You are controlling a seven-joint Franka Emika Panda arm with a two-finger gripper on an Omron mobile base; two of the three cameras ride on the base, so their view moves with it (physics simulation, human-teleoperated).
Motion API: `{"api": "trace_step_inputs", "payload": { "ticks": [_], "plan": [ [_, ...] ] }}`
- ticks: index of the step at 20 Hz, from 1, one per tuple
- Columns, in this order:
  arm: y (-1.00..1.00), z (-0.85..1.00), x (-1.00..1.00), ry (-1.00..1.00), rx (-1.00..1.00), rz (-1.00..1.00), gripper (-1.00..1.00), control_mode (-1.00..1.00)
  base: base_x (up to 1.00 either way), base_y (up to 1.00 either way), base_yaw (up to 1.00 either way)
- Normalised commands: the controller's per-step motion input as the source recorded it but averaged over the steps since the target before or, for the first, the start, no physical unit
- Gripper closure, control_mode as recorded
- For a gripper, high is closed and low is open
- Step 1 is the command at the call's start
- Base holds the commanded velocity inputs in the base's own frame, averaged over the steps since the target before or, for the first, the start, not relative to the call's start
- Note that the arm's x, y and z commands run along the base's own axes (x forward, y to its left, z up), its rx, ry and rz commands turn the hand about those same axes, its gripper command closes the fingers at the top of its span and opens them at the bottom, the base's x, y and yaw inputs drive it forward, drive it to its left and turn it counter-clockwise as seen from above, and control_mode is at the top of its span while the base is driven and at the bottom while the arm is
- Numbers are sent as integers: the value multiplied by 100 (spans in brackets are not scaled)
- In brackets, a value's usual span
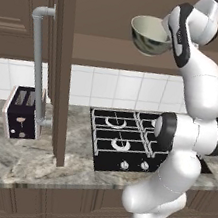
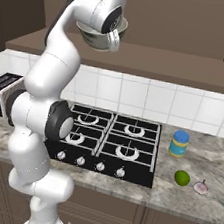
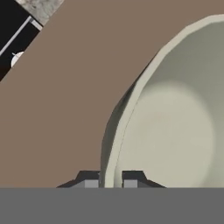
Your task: Open the cabinet. Place the bowl and condiment on the counter. Then place the lime and garlic on the cutting board.
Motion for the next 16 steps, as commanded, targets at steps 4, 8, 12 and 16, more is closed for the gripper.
{"api": "trace_step_inputs", "payload": {
  "ticks": [4,8,12,16],
  "plan": [
    [-32,2,-43,-8,1,0,100,-100,0,0,0],
    [-35,18,-89,-16,5,0,100,-100,0,0,0],
    [-27,34,-100,-21,7,0,100,-100,0,0,0],
    [-6,6,-90,-9,2,0,100,-100,0,0,0]
  ]
}}
